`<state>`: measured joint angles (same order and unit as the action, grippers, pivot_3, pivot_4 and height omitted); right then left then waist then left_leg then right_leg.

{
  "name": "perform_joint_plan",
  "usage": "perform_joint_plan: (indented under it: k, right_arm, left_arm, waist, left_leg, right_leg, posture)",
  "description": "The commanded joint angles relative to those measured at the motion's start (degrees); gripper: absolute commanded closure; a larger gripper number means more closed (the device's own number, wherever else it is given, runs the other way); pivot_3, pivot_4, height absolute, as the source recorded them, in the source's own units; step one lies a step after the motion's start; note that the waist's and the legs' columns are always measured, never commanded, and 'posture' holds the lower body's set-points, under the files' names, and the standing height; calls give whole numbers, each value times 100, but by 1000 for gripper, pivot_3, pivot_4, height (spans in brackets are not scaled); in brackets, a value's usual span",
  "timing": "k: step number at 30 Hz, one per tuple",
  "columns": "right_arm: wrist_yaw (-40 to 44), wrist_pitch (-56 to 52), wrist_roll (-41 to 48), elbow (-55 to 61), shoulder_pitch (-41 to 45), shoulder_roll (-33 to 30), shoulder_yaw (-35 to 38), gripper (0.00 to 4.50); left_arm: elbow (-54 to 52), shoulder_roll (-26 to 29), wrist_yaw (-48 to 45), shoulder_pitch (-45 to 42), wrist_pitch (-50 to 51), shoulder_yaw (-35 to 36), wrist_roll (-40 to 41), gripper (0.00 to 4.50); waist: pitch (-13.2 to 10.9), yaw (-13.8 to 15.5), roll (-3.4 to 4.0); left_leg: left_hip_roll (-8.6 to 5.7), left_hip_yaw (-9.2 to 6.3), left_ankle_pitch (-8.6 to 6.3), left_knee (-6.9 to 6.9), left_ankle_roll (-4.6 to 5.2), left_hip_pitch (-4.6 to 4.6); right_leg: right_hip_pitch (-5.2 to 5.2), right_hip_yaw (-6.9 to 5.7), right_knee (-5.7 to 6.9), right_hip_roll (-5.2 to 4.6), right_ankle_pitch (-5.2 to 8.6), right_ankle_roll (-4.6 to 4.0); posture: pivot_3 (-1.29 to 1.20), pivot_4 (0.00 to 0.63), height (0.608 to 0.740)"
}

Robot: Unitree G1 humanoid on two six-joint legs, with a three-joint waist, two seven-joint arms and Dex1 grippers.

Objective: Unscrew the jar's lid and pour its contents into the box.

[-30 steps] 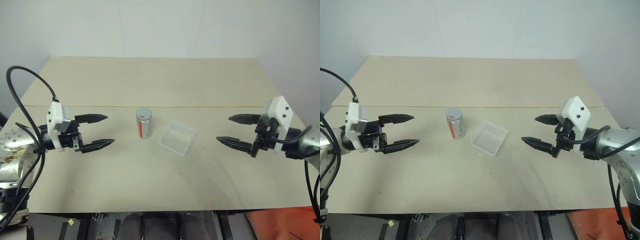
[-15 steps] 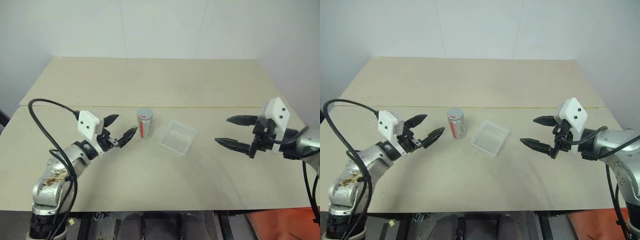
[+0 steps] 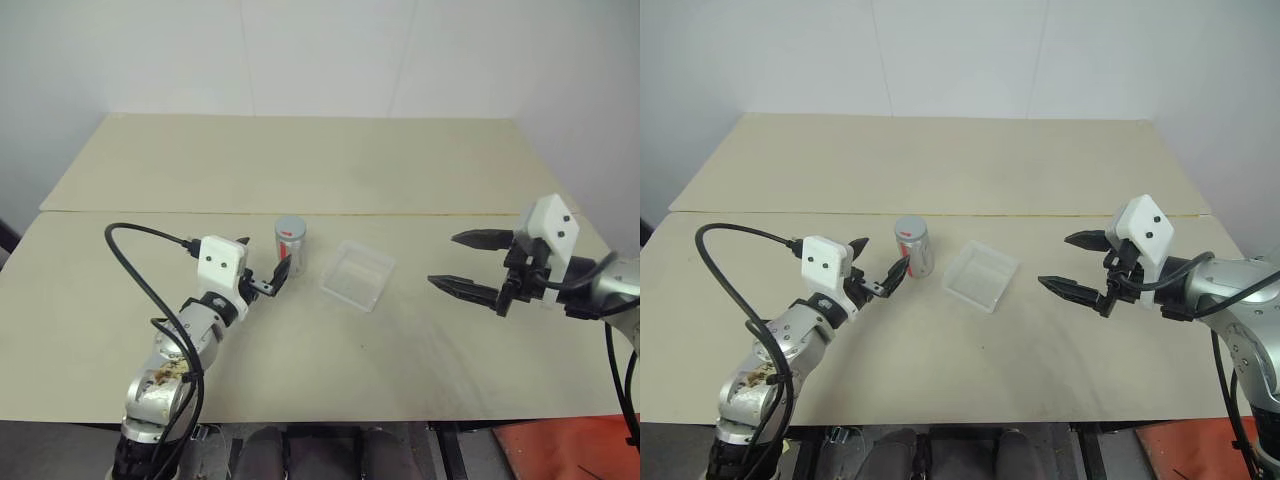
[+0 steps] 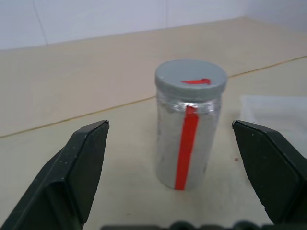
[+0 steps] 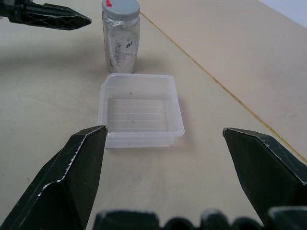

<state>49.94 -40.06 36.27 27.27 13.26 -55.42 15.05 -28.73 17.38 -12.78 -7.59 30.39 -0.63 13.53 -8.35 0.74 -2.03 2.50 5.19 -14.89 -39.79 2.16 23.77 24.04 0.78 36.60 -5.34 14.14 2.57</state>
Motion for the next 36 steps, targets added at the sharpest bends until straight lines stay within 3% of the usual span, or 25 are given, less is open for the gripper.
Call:
perform_joint_plan:
  k: [1,16,36]
  right_arm:
    - [-42,110,23,187,10,8,189,0]
    - [-106,175,-36,274,-41,48,214,0]
    - [-293,119,56,491,-157,148,285,0]
  left_arm:
    - [175,-153,61,-147,-394,-148,-221,19]
    - [1162,-627,174,-498,-1196,-379,-804,19]
    - [2293,-938,160,-1115,-1706,-397,-983,19]
  waist:
    - [0,1,0]
    - [0,3,0]
    - [0,7,0]
  left_leg:
    - [0,0,0,1,0,0]
    - [-1,-2,0,0,0,0]
    - [-3,-4,-1,0,2,2]
  right_leg:
    - [0,0,-1,0,0,0]
    - [-1,-1,-4,-1,0,0]
    - [0,-2,-4,-2,0,1]
  posture:
    - [0,150,740]
    - [0,150,740]
    - [0,150,740]
